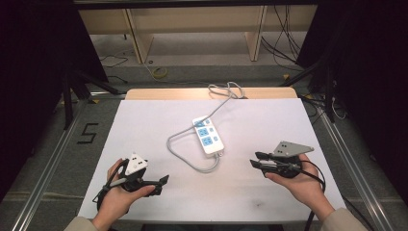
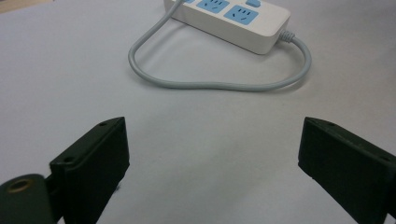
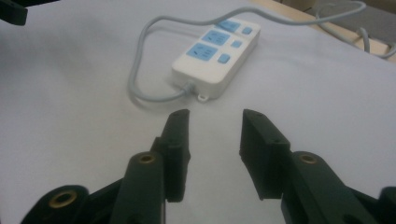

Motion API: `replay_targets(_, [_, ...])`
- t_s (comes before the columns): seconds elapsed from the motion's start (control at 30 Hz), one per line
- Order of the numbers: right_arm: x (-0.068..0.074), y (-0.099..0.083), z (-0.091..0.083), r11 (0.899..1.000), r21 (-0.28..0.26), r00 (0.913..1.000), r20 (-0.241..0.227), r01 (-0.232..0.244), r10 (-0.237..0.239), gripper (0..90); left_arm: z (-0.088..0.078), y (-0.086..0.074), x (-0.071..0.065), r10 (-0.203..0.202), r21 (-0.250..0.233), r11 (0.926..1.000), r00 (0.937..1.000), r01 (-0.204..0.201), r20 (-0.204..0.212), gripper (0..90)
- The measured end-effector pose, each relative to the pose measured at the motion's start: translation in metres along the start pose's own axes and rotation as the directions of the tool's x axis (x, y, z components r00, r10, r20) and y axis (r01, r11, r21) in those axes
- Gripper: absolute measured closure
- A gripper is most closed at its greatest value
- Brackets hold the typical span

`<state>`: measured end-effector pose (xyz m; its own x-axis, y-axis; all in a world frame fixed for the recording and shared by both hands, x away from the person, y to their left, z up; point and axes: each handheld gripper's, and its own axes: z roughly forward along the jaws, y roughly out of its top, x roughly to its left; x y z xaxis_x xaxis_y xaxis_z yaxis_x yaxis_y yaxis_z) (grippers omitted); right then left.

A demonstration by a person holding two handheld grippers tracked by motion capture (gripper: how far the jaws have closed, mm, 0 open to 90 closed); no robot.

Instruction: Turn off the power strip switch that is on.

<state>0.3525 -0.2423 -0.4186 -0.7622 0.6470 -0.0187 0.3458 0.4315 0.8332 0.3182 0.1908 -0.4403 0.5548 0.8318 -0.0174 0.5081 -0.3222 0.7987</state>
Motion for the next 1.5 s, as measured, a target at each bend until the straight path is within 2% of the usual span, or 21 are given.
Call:
replay_targets(0.23, [-0.002,0.024,0.018,1.000,0.005,0.9997,0.015,0.018,-0.018,73.5,0.003,0.002,0.000,0.006,-0.003,1.0000,1.0000,-0.006,-0.001,9.7])
replay_targets(0.43, [-0.004,0.034,0.030,1.000,0.024,0.9997,0.025,0.000,-0.001,80.0,0.003,0.002,-0.001,0.016,0.000,0.9999,0.9999,-0.016,-0.003,10.3])
replay_targets(0.53, [-0.007,0.040,0.038,0.999,0.038,0.9993,0.036,-0.008,0.007,88.4,0.003,0.002,-0.001,0.017,0.002,0.9999,0.9998,-0.017,-0.004,10.5])
replay_targets(0.6, [-0.008,0.042,0.039,0.999,0.046,0.9993,0.036,-0.009,0.007,90.0,0.004,0.001,-0.001,0.017,0.002,0.9999,0.9999,-0.017,-0.003,10.6])
replay_targets(0.8, [-0.011,0.056,0.053,0.997,0.075,0.9994,0.034,-0.003,0.000,90.0,0.004,0.001,-0.001,0.017,0.005,0.9998,0.9999,-0.017,0.000,10.7])
replay_targets(1.07, [-0.016,0.081,0.074,0.994,0.109,0.9994,0.033,-0.003,0.000,90.0,0.005,0.001,-0.002,0.037,0.011,0.9992,0.9993,-0.037,0.000,10.9])
replay_targets(1.5, [-0.020,0.105,0.102,0.987,0.162,0.9996,0.028,-0.010,0.006,90.0,0.005,0.001,-0.003,0.046,0.013,0.9989,0.9990,-0.046,0.001,11.0])
